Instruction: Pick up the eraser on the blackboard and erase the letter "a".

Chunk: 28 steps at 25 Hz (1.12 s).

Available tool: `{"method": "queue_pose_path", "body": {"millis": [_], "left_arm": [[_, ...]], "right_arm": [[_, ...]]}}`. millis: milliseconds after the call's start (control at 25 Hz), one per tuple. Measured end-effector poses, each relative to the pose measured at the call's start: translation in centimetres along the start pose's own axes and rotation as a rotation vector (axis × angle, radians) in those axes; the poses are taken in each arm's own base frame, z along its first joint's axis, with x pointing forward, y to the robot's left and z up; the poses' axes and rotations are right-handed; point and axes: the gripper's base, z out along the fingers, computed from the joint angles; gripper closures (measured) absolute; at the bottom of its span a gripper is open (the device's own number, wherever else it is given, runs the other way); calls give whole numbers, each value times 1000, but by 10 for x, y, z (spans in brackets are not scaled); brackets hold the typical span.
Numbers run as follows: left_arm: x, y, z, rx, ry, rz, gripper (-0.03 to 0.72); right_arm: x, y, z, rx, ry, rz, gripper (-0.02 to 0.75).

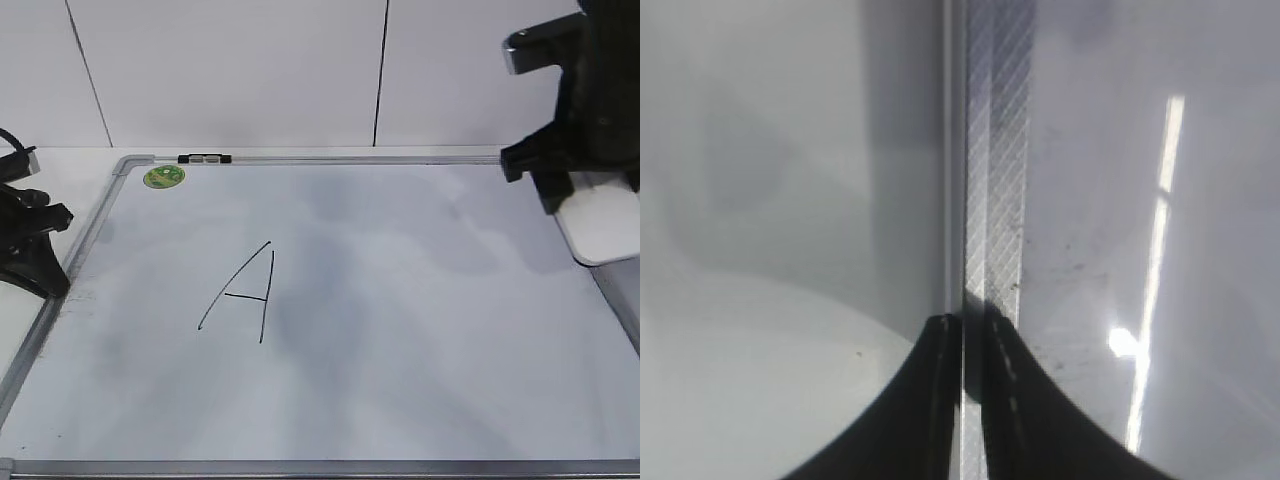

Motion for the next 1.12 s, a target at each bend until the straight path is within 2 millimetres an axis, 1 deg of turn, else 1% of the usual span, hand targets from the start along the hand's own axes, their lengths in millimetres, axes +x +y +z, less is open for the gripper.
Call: {"method": "queue_pose_path", "body": {"millis": [120, 240, 480, 520, 680, 880, 1000, 1120], "left_arm": [[0, 0, 0, 0, 0, 0, 650], [0, 0, 0, 0, 0, 0, 650], [0, 0, 0, 4, 0, -2, 650], [0, 0, 0, 3, 1, -1, 650], [0, 0, 0, 4, 2, -2, 650], [0, 0, 0, 5, 3, -2, 646], [0, 0, 0, 5, 3, -2, 645], [0, 0, 0, 5, 3, -2, 645]], "right_arm": [[8, -17, 10, -15, 52, 39, 203], [12, -28, 17, -66, 96, 57, 203], [14, -37, 25, -161, 143, 39, 203], [14, -38, 29, -176, 158, 43, 203], [13, -39, 49, -212, 225, 40, 203], [12, -30, 71, -230, 295, 0, 203], [10, -25, 80, -233, 330, -10, 203], [9, -23, 86, -235, 350, -12, 203]]}}
